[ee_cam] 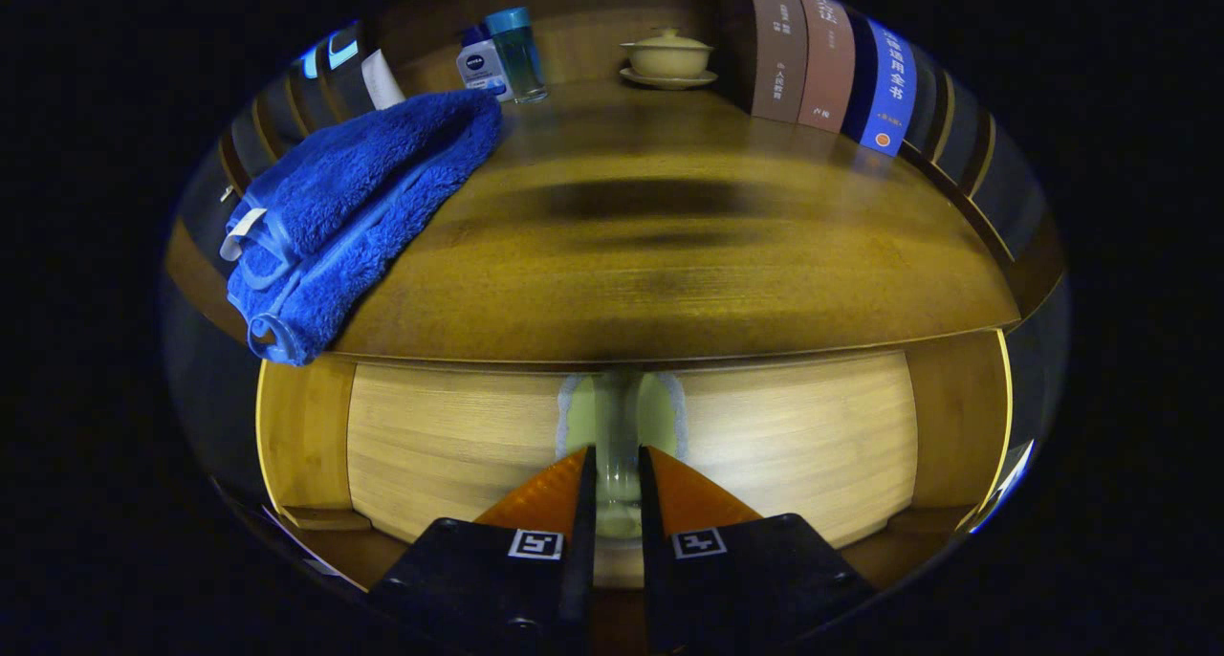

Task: Pull open the drawer, take out the items inside it, and place them on the countertop above the cabinet.

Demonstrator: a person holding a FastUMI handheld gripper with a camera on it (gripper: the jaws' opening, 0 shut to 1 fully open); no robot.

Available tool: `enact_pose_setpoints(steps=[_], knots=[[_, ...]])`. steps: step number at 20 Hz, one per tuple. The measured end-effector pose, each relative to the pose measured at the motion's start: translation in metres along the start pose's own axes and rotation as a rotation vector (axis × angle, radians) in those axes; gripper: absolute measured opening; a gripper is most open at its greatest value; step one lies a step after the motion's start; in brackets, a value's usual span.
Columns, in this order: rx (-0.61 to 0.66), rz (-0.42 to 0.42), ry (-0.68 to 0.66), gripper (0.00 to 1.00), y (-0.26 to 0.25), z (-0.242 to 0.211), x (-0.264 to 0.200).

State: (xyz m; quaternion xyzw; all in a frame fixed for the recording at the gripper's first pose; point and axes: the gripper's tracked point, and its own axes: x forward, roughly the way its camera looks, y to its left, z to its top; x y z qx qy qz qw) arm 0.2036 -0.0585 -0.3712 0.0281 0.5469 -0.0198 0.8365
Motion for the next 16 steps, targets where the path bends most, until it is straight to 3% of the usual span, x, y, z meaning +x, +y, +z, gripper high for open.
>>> enact_pose_setpoints(steps=[1, 3, 16], knots=[[-0.015, 0.006, -0.006, 0.27, 0.000, 0.002, -0.005], [0.001, 0.025, 0.003, 0.15, 0.005, 0.001, -0.008], [-0.022, 0.192, -0.025, 0.15, 0.040, 0.013, -0.137]])
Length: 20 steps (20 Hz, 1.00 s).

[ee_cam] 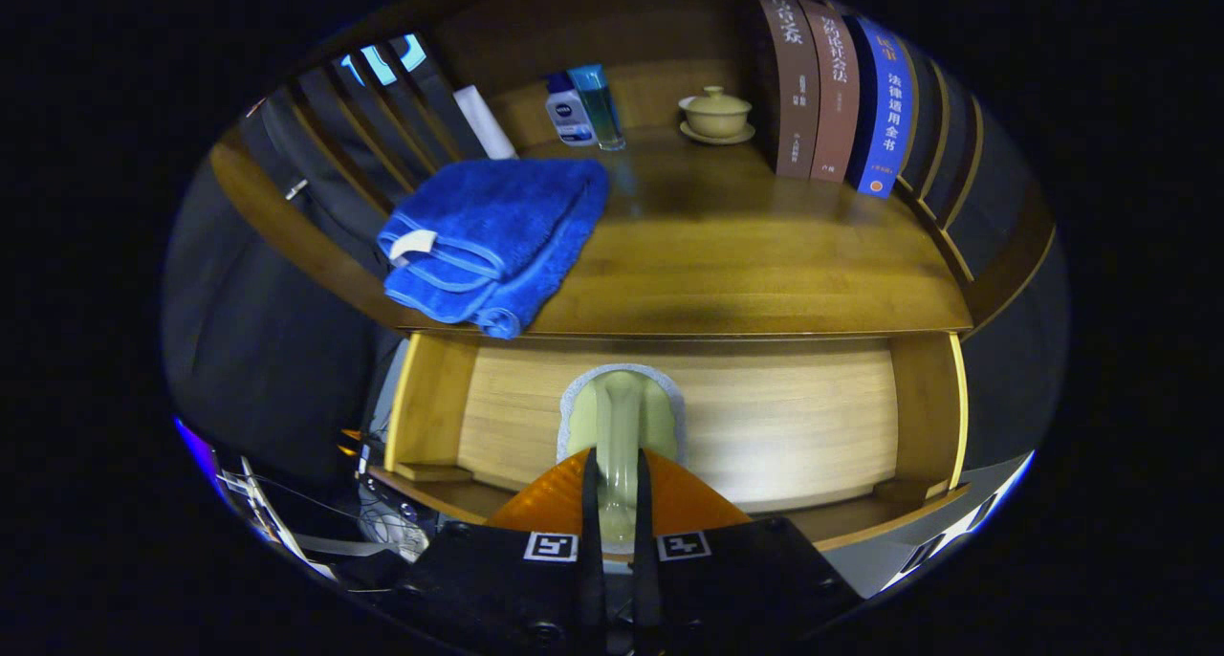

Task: Pull open the drawer, take out the items inside it, and place them on the countertop above the cabinet.

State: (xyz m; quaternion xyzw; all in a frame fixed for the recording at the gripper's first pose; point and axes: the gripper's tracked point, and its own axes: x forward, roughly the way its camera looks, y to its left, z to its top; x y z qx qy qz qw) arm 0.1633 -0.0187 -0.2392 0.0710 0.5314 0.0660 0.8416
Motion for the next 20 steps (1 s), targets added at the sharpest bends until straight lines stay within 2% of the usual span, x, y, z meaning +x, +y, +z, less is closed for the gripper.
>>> enact_pose_setpoints(steps=[3, 6, 11, 20], knots=[[-0.013, -0.023, -0.060, 0.15, -0.006, 0.028, -0.017], [-0.018, -0.072, -0.117, 0.15, -0.018, 0.064, -0.010], [0.015, -0.114, -0.126, 0.15, -0.035, 0.106, 0.032], [-0.013, -0.182, -0.102, 0.16, -0.038, 0.160, 0.083]])
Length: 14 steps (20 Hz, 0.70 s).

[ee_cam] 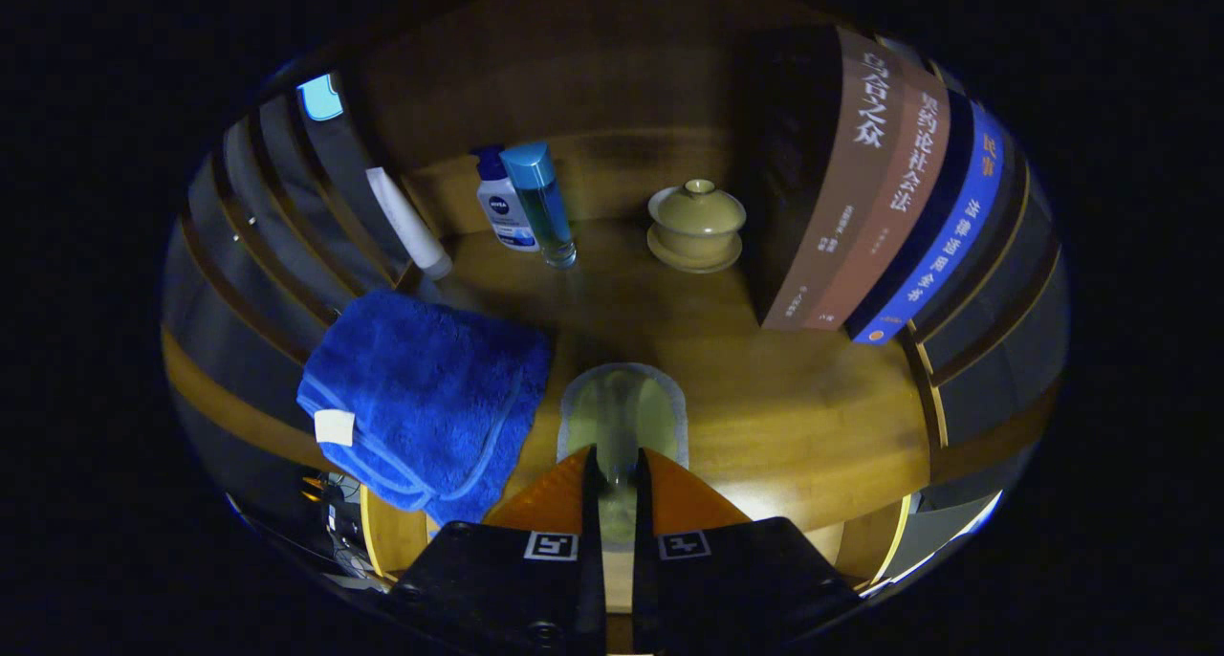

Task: Pull open the drawer, take out the items inside it, and place them on the countertop above the cabinet.

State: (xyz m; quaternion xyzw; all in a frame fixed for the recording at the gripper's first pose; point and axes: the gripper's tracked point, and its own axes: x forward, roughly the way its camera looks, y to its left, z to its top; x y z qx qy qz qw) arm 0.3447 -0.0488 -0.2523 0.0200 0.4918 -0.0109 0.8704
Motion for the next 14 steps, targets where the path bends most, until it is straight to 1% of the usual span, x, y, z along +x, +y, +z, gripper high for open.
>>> enact_pose_setpoints(steps=[4, 6, 8, 10, 12, 14], knots=[[0.018, -0.032, 0.024, 0.15, -0.008, 0.002, 0.009], [0.029, -0.037, 0.039, 0.18, -0.014, -0.001, 0.014], [0.048, -0.026, 0.025, 0.22, -0.014, 0.002, 0.014], [0.052, -0.034, 0.016, 0.27, -0.018, 0.004, 0.009], [0.043, -0.031, -0.012, 0.51, -0.019, 0.006, 0.002], [0.048, 0.002, -0.070, 0.75, -0.011, 0.013, -0.010]])
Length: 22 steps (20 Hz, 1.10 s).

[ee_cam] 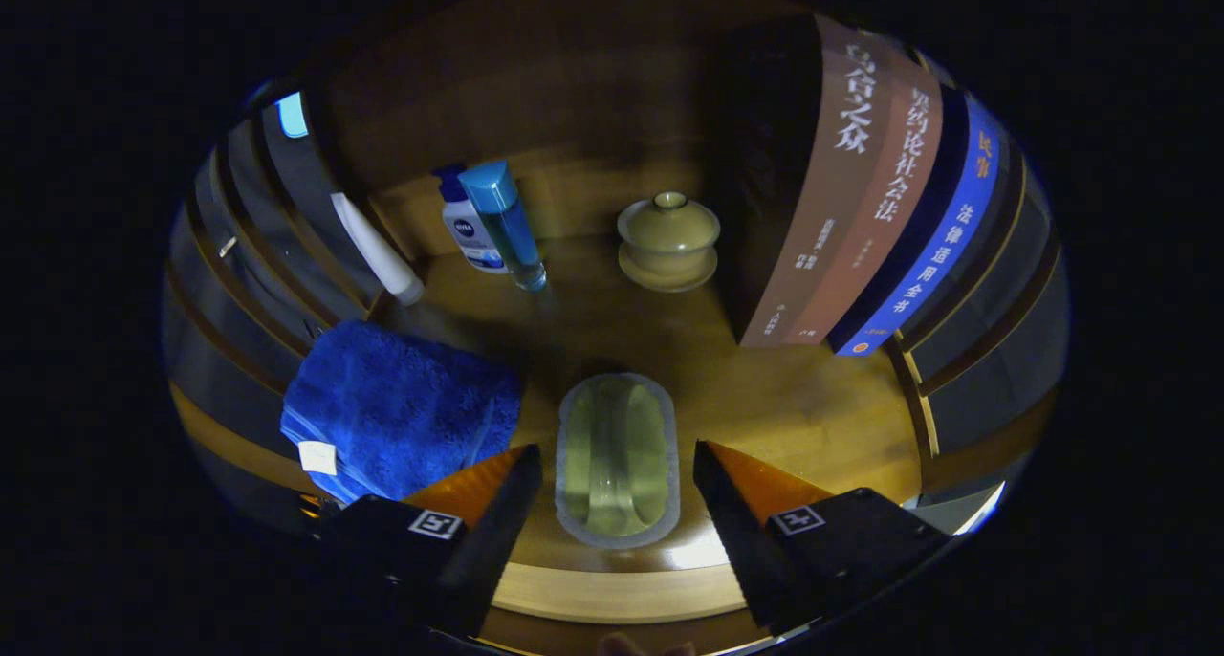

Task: Pull open the drawer, take out the items inside it, and place them on the countertop above the cabinet.

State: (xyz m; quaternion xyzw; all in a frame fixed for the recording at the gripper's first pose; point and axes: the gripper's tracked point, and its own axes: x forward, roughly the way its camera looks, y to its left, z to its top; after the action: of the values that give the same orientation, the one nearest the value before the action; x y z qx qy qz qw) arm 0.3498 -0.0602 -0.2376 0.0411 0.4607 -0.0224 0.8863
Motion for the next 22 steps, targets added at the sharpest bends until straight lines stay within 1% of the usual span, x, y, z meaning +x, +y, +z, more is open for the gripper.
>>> enact_pose_setpoints(steps=[2, 4, 6, 8, 9, 12, 13, 15, 16, 17, 19, 20, 22], knots=[[-0.003, 0.033, -0.067, 0.99, 0.008, 0.009, -0.015], [0.001, 0.086, -0.162, 0.99, 0.016, 0.014, -0.038], [0.006, 0.187, -0.268, 0.99, 0.035, 0.015, -0.065], [0.012, 0.251, -0.354, 0.99, 0.041, 0.005, -0.089], [0.016, 0.268, -0.401, 0.99, 0.043, -0.001, -0.104], [0.031, 0.289, -0.567, 0.99, 0.038, -0.009, -0.142], [0.021, 0.295, -0.632, 0.99, 0.038, -0.011, -0.153], [-0.028, 0.278, -0.748, 0.99, 0.034, -0.023, -0.185], [-0.038, 0.289, -0.800, 0.99, 0.038, -0.029, -0.200], [-0.043, 0.335, -0.840, 0.99, 0.048, -0.037, -0.213], [-0.024, 0.395, -0.891, 0.99, 0.059, -0.058, -0.241], [-0.020, 0.406, -0.918, 0.98, 0.058, -0.068, -0.254], [-0.033, 0.366, -0.973, 0.98, 0.052, -0.088, -0.275]])
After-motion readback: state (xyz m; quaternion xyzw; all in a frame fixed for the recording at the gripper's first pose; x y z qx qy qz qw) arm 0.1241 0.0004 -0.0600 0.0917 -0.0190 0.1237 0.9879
